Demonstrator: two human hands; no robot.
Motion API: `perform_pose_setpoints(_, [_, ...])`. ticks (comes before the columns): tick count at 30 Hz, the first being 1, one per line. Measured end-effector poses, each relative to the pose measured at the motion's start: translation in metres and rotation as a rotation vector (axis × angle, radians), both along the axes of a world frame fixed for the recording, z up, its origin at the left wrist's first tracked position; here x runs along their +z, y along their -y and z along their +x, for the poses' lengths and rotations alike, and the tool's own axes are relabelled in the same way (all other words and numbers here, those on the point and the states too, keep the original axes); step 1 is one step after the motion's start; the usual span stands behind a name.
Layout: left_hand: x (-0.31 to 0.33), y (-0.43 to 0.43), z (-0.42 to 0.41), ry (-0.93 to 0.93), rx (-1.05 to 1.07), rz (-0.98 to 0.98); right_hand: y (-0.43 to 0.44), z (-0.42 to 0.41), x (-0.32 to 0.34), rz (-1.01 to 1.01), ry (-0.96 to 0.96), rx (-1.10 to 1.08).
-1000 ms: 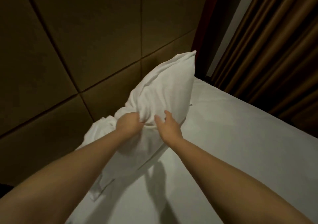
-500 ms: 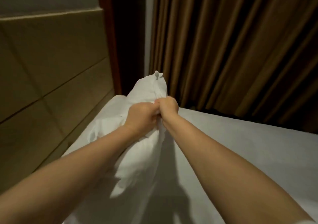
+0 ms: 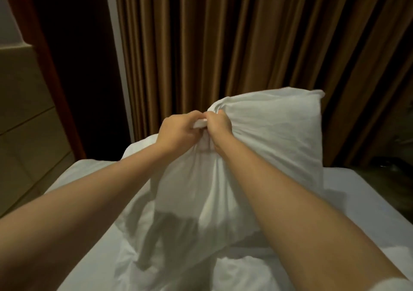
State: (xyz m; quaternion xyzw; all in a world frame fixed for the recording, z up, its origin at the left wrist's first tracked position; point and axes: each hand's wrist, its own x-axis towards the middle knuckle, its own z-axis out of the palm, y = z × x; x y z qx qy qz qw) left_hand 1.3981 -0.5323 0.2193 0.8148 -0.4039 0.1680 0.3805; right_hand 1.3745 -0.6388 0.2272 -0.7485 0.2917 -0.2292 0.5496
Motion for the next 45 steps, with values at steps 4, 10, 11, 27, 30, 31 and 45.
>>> perform_pose_setpoints(4, [-0.014, 0.013, 0.018, -0.12, 0.293, 0.602, 0.003, -0.018, -0.01, 0.006, -0.103, 0.28])
perform_pose_setpoints(10, [-0.049, -0.023, -0.014, -0.143, 0.267, 0.759, -0.031, -0.028, -0.047, -0.147, -0.307, 0.365])
perform_pose_setpoints(11, [-0.048, -0.033, -0.021, -0.144, 0.282, 0.781, -0.038, -0.033, -0.048, -0.221, -0.331, 0.368])
perform_pose_setpoints(27, [-0.112, -0.052, -0.204, -0.135, 0.174, 0.704, -0.071, -0.209, -0.109, -0.638, -0.696, 0.257])
perform_pose_setpoints(30, [-0.134, -0.033, -0.232, -0.179, 0.084, 0.697, -0.056, -0.248, -0.127, -0.602, -0.707, 0.191])
perform_pose_setpoints(31, [-0.142, -0.025, -0.241, -0.19, 0.048, 0.712, -0.052, -0.262, -0.134, -0.589, -0.709, 0.169])
perform_pose_setpoints(45, [-0.219, 0.11, -0.3, -0.185, -0.142, 0.821, 0.114, -0.399, -0.225, -0.781, -0.899, 0.074])
